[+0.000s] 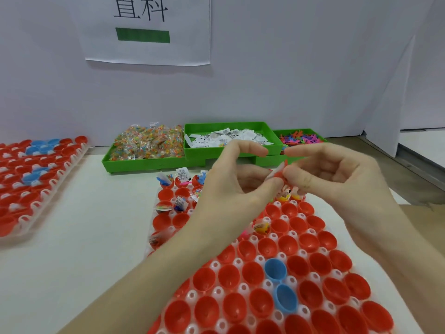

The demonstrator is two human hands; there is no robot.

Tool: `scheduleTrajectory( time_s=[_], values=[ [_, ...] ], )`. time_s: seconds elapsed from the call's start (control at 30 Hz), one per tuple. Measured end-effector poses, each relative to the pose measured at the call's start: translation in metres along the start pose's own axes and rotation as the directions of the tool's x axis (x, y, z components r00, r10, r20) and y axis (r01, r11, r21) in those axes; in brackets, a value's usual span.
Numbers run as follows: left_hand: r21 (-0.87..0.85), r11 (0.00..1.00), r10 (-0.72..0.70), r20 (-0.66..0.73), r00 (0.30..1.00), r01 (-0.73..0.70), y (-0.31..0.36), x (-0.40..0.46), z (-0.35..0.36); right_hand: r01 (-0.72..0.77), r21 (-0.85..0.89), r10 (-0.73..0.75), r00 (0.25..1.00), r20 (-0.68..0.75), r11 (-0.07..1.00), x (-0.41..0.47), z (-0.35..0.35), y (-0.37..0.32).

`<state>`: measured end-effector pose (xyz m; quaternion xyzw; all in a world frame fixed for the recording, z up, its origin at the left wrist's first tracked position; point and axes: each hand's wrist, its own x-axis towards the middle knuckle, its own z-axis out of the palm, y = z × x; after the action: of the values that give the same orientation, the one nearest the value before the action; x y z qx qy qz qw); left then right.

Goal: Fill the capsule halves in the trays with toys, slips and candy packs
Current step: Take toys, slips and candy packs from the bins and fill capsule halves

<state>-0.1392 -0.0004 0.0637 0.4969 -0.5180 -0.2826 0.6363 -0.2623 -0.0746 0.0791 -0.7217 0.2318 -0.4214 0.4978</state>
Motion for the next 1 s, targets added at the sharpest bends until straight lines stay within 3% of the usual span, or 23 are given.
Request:
scheduleTrajectory(
  time_s=[0.13,0.2,0.3,0.37,0.47,0.53,0.6,0.73,0.83,1.0],
  values=[
    [0.194,0.98,-0.061,0.116,0.991,0.038,-0.003,0.01,0.0,0.03,-0.28,0.031,0.977,0.21,0.96,0.004,-0.011,0.004],
    [0.213,0.974,-0.098,0.095,0.991,0.076,-0.008,0.013,0.004,0.055,-0.348,0.013,0.982,0.19,0.936,0.005,-0.013,0.009],
    [0.147,0.973,-0.178,0.002,0.984,0.176,-0.018,0.016,0.013,-0.036,-0.169,0.034,0.999,-0.017,0.985,0.002,-0.01,0.024],
    [0.194,0.967,-0.169,0.017,0.985,0.163,-0.024,0.017,0.019,-0.119,0.003,0.118,0.984,-0.136,0.993,-0.001,-0.006,0.037],
    [0.359,0.929,-0.085,-0.022,0.996,0.087,-0.031,0.021,0.02,-0.159,-0.025,0.155,0.981,-0.117,0.987,-0.006,-0.011,0.052],
    [0.617,0.787,-0.064,0.101,0.993,-0.012,-0.039,0.029,0.019,-0.182,-0.185,0.175,0.983,-0.055,0.966,-0.007,-0.02,0.058],
    [0.807,0.571,-0.148,0.279,0.949,-0.148,-0.048,0.035,0.02,-0.231,-0.323,0.232,0.972,-0.038,0.918,-0.007,-0.03,0.064],
    [0.888,0.352,-0.221,0.386,0.896,-0.296,-0.063,0.037,0.026,-0.253,-0.311,0.235,0.967,-0.094,0.916,-0.008,-0.041,0.074],
    [0.891,0.264,-0.16,0.419,0.894,-0.37,-0.066,0.038,0.025,-0.225,-0.395,0.237,0.971,-0.018,0.891,-0.01,-0.041,0.08],
    [0.883,0.202,-0.158,0.456,0.876,-0.423,-0.068,0.041,0.02,-0.096,-0.533,0.19,0.974,0.125,0.841,-0.009,-0.031,0.084]
  ],
)
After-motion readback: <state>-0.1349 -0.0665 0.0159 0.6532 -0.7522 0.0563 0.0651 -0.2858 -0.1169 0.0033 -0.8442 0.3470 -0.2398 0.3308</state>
